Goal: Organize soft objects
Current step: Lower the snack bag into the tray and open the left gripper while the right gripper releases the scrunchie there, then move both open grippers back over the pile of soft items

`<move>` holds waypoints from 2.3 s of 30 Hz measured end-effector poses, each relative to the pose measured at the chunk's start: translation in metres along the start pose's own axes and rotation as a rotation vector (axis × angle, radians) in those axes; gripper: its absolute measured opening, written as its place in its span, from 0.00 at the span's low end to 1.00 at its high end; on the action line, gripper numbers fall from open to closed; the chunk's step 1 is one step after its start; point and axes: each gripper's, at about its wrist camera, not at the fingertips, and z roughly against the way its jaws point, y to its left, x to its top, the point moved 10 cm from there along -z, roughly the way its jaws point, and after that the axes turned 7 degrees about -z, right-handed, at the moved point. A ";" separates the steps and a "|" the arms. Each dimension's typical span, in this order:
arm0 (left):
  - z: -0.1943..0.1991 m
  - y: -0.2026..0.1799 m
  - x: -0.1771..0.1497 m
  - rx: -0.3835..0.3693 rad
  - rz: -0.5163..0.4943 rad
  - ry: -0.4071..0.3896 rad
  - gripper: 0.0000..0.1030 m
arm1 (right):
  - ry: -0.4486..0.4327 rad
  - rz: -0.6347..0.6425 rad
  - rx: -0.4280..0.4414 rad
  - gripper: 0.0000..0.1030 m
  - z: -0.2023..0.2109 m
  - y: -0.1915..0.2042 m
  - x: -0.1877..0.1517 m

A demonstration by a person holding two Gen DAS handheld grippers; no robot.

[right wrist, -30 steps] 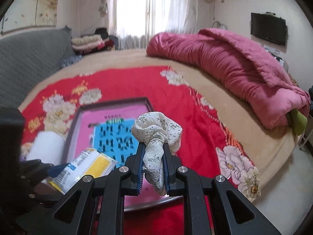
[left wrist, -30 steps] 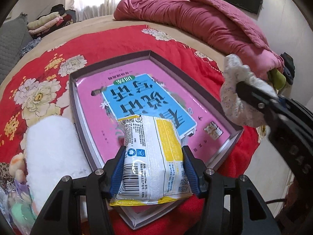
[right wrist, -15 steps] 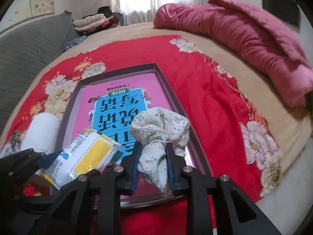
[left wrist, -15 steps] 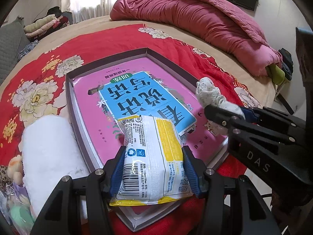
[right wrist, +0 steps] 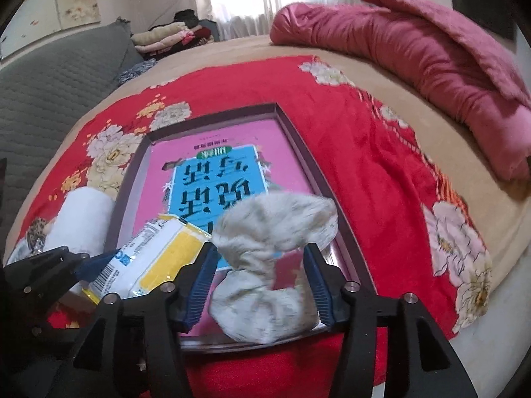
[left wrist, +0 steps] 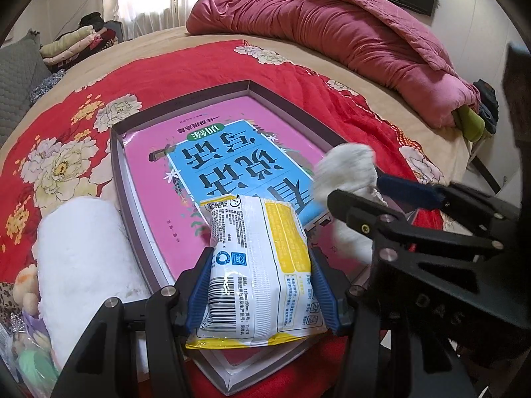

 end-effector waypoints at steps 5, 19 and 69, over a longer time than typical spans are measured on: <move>-0.004 -0.001 0.000 0.018 -0.012 0.008 0.55 | -0.058 0.007 0.008 0.66 0.013 0.004 0.009; -0.012 0.001 0.003 0.027 0.004 0.030 0.58 | -0.146 -0.070 -0.017 0.72 0.042 -0.024 0.024; 0.156 0.080 -0.022 0.076 0.171 -0.196 0.65 | -0.280 -0.022 -0.038 0.73 0.130 0.057 0.041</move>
